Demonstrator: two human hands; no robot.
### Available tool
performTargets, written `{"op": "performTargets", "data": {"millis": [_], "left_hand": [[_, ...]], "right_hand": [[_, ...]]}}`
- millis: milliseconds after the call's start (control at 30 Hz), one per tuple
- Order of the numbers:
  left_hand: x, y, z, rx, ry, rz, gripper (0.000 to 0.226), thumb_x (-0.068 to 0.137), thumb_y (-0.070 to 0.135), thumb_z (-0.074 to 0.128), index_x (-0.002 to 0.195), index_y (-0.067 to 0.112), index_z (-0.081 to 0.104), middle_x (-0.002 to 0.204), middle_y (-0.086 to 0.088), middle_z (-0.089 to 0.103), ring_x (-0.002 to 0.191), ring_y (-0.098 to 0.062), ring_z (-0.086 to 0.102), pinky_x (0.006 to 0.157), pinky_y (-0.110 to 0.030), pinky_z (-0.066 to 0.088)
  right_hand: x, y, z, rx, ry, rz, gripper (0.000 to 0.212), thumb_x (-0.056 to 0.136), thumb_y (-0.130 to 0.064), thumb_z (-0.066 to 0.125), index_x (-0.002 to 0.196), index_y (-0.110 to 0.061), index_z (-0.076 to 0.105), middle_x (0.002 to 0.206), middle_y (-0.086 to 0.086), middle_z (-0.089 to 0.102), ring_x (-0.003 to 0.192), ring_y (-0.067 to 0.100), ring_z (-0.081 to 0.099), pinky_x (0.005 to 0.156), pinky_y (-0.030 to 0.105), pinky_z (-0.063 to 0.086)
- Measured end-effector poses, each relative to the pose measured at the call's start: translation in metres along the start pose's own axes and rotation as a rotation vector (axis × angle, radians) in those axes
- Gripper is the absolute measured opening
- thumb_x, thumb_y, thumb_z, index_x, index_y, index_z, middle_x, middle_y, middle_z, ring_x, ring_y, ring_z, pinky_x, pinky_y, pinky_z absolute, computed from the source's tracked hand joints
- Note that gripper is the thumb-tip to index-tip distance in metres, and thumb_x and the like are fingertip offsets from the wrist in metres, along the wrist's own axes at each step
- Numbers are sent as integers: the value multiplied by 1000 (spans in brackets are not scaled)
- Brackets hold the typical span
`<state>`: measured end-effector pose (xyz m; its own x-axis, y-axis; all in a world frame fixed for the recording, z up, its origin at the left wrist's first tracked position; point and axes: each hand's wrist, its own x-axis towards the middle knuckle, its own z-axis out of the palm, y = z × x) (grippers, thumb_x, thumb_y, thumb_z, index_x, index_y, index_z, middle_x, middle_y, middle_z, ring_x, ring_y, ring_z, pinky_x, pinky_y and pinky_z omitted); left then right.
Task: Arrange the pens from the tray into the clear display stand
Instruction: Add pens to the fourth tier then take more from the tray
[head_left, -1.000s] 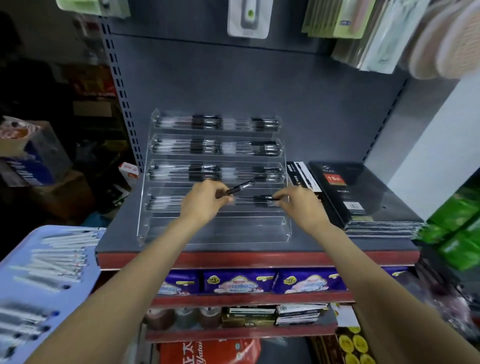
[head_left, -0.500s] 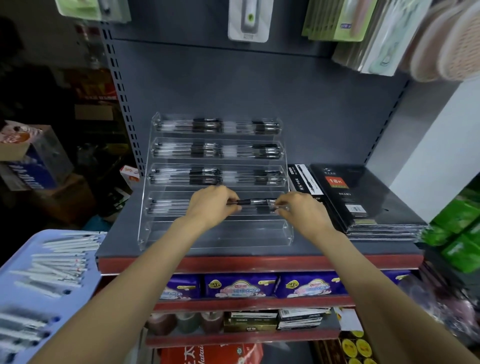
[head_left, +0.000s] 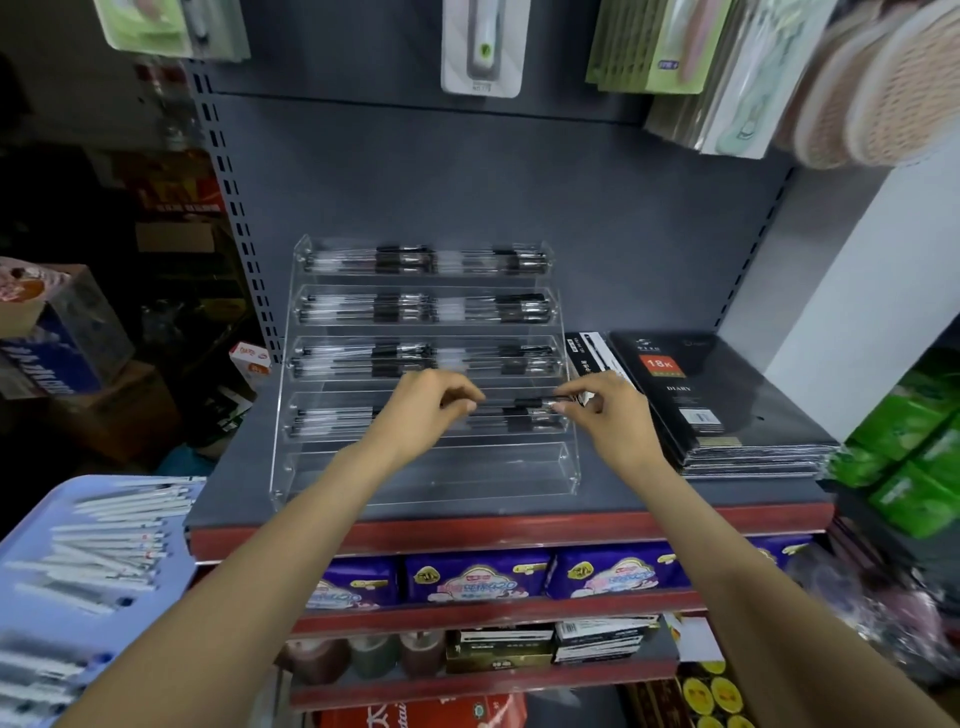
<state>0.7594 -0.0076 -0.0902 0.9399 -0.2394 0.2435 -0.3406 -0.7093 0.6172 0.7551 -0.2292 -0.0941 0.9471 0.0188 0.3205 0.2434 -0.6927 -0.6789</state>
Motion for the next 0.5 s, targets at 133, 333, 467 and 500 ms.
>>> {"op": "performTargets", "data": {"millis": [133, 333, 467, 500], "left_hand": [[0, -4, 7, 23, 5, -61, 17, 90, 14, 60, 102, 16, 72, 102, -2, 70, 91, -10, 60, 83, -17, 39], [-1, -5, 6, 71, 39, -91, 18, 90, 14, 59, 104, 14, 71, 107, -4, 70, 102, -16, 61, 87, -18, 40], [3, -4, 10, 104, -7, -95, 20, 92, 14, 56, 106, 15, 71, 110, -4, 69, 105, -17, 61, 91, -21, 41], [4, -3, 11, 129, -33, -82, 21, 93, 14, 55, 108, 15, 70, 112, -4, 68, 108, -18, 59, 92, -21, 41]], "right_hand": [[-3, 8, 2, 90, -37, 105, 48, 82, -16, 70, 128, -18, 53, 113, 0, 54, 85, 12, 59, 86, 25, 47], [-5, 8, 0, 189, -147, 167, 49, 86, -5, 64, 133, -8, 48, 108, 3, 58, 99, 13, 56, 89, 24, 46], [-7, 13, 2, 177, -137, 167, 44, 86, 1, 61, 129, -6, 52, 114, 10, 63, 104, 17, 59, 89, 22, 45], [-7, 13, 2, 176, -137, 164, 44, 87, 1, 61, 129, -7, 52, 114, 9, 63, 102, 14, 58, 89, 21, 44]]}}
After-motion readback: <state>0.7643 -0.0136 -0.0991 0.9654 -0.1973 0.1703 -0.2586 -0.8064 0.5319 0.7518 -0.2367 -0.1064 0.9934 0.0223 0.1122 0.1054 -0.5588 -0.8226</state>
